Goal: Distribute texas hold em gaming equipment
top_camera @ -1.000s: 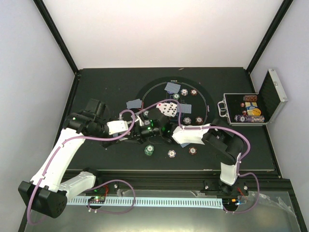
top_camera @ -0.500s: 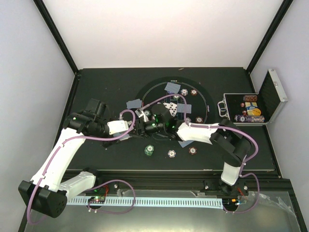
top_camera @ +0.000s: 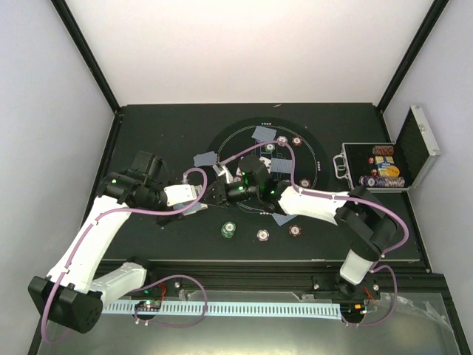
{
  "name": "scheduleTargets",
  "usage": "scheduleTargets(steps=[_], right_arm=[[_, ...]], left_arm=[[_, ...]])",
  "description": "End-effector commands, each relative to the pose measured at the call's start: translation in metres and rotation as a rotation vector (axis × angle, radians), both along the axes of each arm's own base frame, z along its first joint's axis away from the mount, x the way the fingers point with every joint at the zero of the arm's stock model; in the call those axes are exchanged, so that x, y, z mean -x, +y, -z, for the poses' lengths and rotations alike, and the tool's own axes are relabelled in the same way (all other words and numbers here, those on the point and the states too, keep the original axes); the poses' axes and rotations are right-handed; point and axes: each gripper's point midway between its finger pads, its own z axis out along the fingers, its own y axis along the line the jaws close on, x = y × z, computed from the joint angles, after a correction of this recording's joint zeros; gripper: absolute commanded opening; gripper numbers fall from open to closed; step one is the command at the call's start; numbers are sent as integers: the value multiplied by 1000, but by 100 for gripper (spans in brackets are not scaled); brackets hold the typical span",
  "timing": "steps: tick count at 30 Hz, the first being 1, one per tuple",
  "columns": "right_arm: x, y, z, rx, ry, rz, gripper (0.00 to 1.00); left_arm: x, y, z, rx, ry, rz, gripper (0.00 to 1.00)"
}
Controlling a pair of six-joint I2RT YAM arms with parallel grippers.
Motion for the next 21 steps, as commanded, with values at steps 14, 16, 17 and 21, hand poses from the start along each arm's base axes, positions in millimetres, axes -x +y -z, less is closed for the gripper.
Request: scheduleTargets(steps=[14,16,17,21], right_arm=[[9,12,1,22,11,-15,57],[11,21,4,19,19,-31,57],[13,25,5,14,25,-41,58],[17,37,14,13,46,-69,58]], left_arm=[[-3,-4,-13,31,-21,2,2],[-2,-4,-12,29,-17,3,2],[-2,-4,-12,29,-19,3,1],[-2,-3,-13,25,-23,4,2]])
